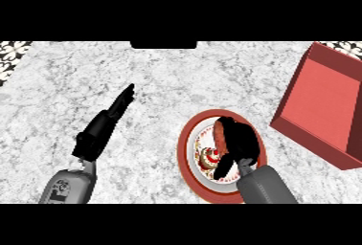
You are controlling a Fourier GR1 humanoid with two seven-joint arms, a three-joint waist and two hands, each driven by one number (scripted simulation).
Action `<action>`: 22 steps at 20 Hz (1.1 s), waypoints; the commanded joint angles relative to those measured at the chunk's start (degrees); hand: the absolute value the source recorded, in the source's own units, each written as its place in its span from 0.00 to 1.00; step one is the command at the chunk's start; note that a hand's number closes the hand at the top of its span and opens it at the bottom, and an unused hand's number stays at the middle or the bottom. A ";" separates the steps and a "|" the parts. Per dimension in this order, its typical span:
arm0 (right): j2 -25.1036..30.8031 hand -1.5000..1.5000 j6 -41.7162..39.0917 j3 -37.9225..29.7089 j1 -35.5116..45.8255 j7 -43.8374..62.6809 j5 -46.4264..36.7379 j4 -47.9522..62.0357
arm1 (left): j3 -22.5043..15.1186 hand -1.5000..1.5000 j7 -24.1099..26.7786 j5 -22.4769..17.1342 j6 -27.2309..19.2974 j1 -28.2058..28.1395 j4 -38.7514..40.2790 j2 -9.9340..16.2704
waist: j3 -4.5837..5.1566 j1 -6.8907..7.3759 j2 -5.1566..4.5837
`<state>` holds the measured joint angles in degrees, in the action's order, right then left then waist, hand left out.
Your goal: Pick the sweet potato from the plate and place it in the cardboard box
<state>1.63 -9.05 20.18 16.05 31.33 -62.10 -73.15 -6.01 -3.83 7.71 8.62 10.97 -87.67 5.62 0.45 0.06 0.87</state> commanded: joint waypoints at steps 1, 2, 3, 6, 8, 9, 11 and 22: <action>-1.45 1.00 5.83 1.94 0.01 -0.22 -5.21 4.78 | -1.63 0.50 -0.69 1.32 -0.96 -0.72 -1.18 -1.99 | -0.46 0.13 -0.87; 9.68 1.00 2.73 2.01 -3.67 -15.78 0.31 -0.33 | -0.31 0.50 -1.47 -0.26 0.27 -0.79 -1.60 -0.39 | -0.50 -0.08 -0.80; 14.62 1.00 -1.17 2.85 -2.35 -23.25 2.68 -4.24 | -0.33 0.50 -0.94 0.66 -0.55 -0.22 -0.20 -0.53 | -0.53 -0.87 -0.65; 20.00 1.00 -0.79 8.08 -2.74 -36.49 3.06 -7.21 | 0.28 0.50 -0.81 -0.15 -0.27 -0.41 -0.31 -0.39 | -0.76 -0.50 -0.14; 23.85 1.00 0.27 9.21 -2.45 -43.79 3.73 -9.42 | 0.36 0.50 -0.80 -0.15 -0.23 -0.52 -0.21 -0.27 | -0.87 -0.60 0.02; 26.24 1.00 1.72 8.98 -2.89 -48.02 4.54 -10.77 | 0.23 0.50 -1.12 -0.21 -0.71 -0.47 -0.25 -0.96 | -0.95 -1.48 0.07; 31.09 1.00 4.98 6.92 -3.12 -56.06 6.78 -13.51 | 1.02 0.50 -0.77 -0.08 -0.83 -0.72 -0.03 -0.18 | -0.99 -2.66 0.05; 52.27 1.00 6.54 -13.55 -7.70 -95.81 32.32 -11.52 | 2.19 0.50 0.19 -0.13 -1.38 -2.75 -1.48 0.68 | -1.04 -5.14 -0.34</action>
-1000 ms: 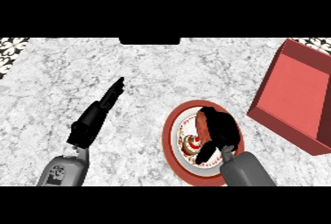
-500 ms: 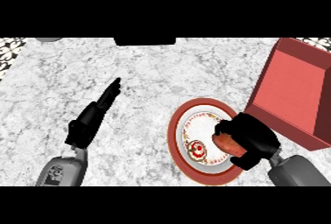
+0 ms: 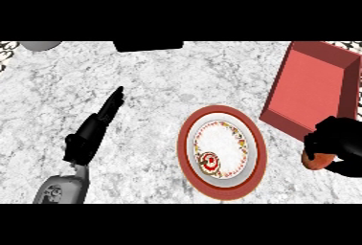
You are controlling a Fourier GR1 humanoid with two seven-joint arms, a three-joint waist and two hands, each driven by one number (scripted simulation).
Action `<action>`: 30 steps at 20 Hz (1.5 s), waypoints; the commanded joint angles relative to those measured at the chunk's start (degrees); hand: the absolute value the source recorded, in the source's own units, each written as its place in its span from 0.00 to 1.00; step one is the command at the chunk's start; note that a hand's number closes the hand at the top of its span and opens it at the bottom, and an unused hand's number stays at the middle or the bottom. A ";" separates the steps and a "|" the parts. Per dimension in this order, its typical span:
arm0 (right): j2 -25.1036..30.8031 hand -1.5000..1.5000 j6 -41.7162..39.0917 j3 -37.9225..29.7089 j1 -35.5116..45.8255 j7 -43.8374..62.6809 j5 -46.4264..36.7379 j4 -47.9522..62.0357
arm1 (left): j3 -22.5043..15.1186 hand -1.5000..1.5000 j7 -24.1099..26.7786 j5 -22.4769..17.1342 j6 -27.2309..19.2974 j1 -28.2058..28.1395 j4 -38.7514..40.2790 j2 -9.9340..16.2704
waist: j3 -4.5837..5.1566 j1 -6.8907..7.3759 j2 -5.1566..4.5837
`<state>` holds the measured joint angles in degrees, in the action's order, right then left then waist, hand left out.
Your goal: Pick the sweet potato from the plate and place it in the cardboard box
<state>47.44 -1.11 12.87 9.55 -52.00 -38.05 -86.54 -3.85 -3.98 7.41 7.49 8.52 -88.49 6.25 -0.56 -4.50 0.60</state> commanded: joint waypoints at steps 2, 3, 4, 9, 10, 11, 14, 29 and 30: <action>8.84 1.00 -4.35 -9.57 -2.50 -19.14 14.11 4.82 | 0.54 0.50 -0.05 -0.38 0.21 -0.31 -1.20 0.55 | -0.02 -0.07 -0.21; 10.18 1.00 -5.85 -11.43 -3.42 -21.95 17.13 5.60 | 0.91 0.50 0.54 -0.44 -0.28 -1.01 -0.47 0.27 | 0.08 -0.69 -0.18; 11.70 1.00 -7.76 -13.65 -2.74 -23.04 20.05 6.66 | 0.59 0.50 0.29 -0.26 -0.19 -1.18 -0.68 0.26 | 0.09 -0.51 -0.09; 17.88 1.00 -14.99 -19.49 -4.63 -27.10 31.52 14.50 | -0.41 0.50 0.35 -0.28 0.66 -0.22 -1.01 0.03 | 0.14 1.10 -0.65; 20.03 1.00 -17.07 -20.93 -5.63 -26.88 34.16 15.07 | -1.33 0.50 -0.43 0.30 0.18 -1.57 -2.41 -0.46 | 0.21 1.12 -0.08; 20.93 1.00 -16.67 -21.50 -5.90 -28.05 34.77 17.37 | -0.96 0.50 1.64 0.06 0.90 -1.46 -1.37 0.15 | 0.19 1.69 -0.60; 24.10 1.00 -18.95 -22.95 -6.12 -28.52 38.36 21.64 | -1.80 0.50 -0.52 -0.04 0.72 0.06 -2.15 -0.93 | 0.15 3.25 -0.83; 30.27 1.00 -25.29 -18.70 -0.31 -21.47 47.99 26.65 | -2.47 0.50 -2.18 -0.69 3.00 5.02 0.01 -1.09 | 0.35 7.73 -1.51; 31.26 1.00 -26.68 -18.81 0.38 -20.49 48.81 28.63 | -3.88 0.50 -1.07 -0.10 3.36 3.67 0.15 -1.45 | 0.34 8.06 -1.60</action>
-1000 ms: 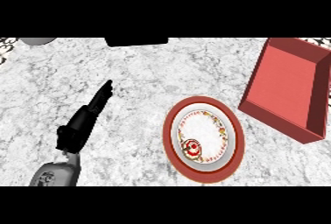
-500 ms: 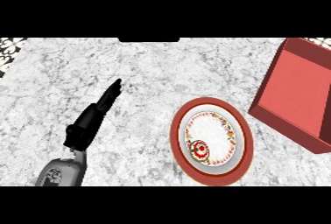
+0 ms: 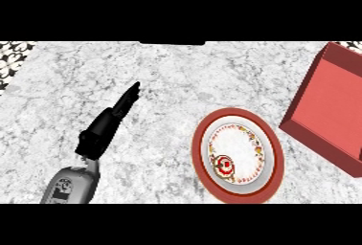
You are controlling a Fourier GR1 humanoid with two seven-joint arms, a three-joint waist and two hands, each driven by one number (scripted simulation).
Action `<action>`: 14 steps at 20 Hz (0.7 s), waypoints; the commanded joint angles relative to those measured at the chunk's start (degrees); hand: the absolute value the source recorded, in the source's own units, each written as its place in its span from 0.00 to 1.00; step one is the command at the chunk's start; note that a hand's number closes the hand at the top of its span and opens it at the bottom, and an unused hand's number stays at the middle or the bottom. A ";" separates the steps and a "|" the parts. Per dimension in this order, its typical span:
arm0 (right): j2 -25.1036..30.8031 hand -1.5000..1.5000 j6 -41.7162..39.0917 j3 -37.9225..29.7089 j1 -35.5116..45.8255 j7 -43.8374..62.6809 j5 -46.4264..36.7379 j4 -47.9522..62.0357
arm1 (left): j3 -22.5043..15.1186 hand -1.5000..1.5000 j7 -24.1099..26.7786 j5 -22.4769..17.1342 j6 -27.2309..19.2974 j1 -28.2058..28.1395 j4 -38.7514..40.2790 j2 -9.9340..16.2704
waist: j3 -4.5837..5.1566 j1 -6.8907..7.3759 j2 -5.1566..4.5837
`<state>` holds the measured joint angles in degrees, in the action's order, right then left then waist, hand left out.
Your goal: Pick the sweet potato from the plate and place it in the cardboard box
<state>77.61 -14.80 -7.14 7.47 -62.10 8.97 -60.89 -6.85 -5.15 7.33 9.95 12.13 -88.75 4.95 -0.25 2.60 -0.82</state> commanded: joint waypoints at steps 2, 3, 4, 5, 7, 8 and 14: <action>-1.74 1.00 -9.73 3.54 4.86 -8.47 0.63 2.41 | -0.25 0.50 -0.77 -0.14 1.22 1.67 0.12 0.44 | 0.05 1.54 -0.22; -0.74 1.00 -11.08 2.97 6.16 -9.04 1.37 3.62 | -0.46 0.50 1.05 0.41 0.54 1.96 2.71 -0.44 | 0.07 1.06 -0.39; -1.34 1.00 -10.41 4.03 6.73 -8.31 0.42 4.12 | -1.25 0.50 -1.29 0.31 0.51 0.61 -0.58 -0.65 | 0.06 1.30 -0.01; -1.78 1.00 -8.42 4.75 7.99 -9.26 -1.63 5.22 | -0.93 0.50 0.86 0.89 -0.25 1.11 1.89 -1.11 | 0.09 0.88 -0.15; -1.99 1.00 -8.04 6.22 12.46 -4.82 -2.13 4.38 | -0.18 0.50 1.18 0.54 0.77 1.39 1.01 0.33 | 0.14 2.10 -0.26; -2.38 1.00 -7.48 6.77 14.54 -4.54 -3.02 5.48 | -0.72 0.50 -1.20 0.13 0.12 3.35 1.66 -1.66 | 0.11 2.13 -0.38; -10.43 1.00 -0.69 13.20 19.63 -6.75 -12.44 9.72 | 0.69 0.50 1.89 0.83 0.61 3.63 3.43 0.22 | 0.12 1.33 -0.30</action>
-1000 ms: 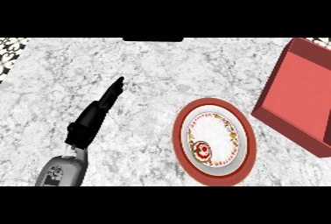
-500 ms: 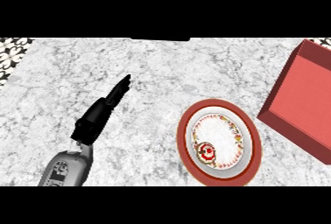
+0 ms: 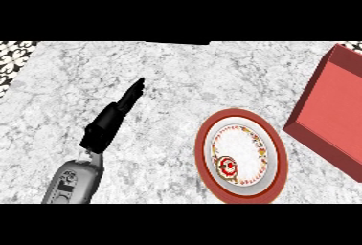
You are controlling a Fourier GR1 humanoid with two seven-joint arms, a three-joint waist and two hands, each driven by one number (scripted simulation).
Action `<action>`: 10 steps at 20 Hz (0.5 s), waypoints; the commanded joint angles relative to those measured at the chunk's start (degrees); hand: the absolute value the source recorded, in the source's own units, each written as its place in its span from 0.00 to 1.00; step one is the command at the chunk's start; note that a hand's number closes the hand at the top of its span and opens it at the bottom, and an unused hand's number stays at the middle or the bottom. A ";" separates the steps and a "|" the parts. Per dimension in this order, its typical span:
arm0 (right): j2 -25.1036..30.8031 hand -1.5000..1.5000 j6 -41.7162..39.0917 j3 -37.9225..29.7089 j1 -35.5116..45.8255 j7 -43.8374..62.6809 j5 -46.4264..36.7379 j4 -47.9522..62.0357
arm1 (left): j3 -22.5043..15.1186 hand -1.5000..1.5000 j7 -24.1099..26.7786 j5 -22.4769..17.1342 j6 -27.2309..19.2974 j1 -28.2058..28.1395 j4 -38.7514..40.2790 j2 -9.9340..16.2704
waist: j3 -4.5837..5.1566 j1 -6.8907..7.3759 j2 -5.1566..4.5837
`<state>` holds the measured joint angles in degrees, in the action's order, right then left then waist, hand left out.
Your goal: Pick the sweet potato from the plate and place it in the cardboard box
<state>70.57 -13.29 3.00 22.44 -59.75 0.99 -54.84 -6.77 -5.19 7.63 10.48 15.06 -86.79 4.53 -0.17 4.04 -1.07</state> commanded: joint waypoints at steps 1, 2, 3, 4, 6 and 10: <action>-5.58 1.00 -0.12 3.92 5.50 -9.30 -5.77 4.71 | -0.72 0.50 1.98 0.76 -0.74 0.48 3.49 -1.63 | 0.01 -0.22 -0.19; -7.37 1.00 1.63 5.22 6.11 -8.62 -7.68 5.48 | -0.52 0.50 2.82 0.70 0.83 -2.32 0.24 0.92 | 0.00 0.30 0.04; -8.98 1.00 1.78 6.49 8.10 -7.62 -9.15 5.75 | -0.33 0.50 0.33 0.60 -0.51 0.72 2.17 -1.09 | 0.03 -0.37 0.05; -9.71 1.00 1.42 6.75 10.18 -6.81 -10.06 7.03 | 0.91 0.50 -0.13 -0.05 -0.06 -0.94 0.04 0.44 | 0.05 -0.43 0.28; -12.63 1.00 0.89 9.71 9.96 -6.20 -12.51 9.77 | -0.95 0.50 1.26 0.98 0.04 -3.68 -0.80 0.09 | 0.04 -0.23 0.21; -12.75 0.00 -7.44 12.67 12.79 -3.84 -13.07 15.66 | 1.53 0.50 0.84 -1.78 2.15 -0.60 0.20 1.16 | 0.06 -0.65 0.08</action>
<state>59.22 -11.62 12.81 32.58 -58.22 -10.12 -43.88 -6.85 -4.75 7.67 10.91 14.02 -87.09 4.52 -0.14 3.88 -1.04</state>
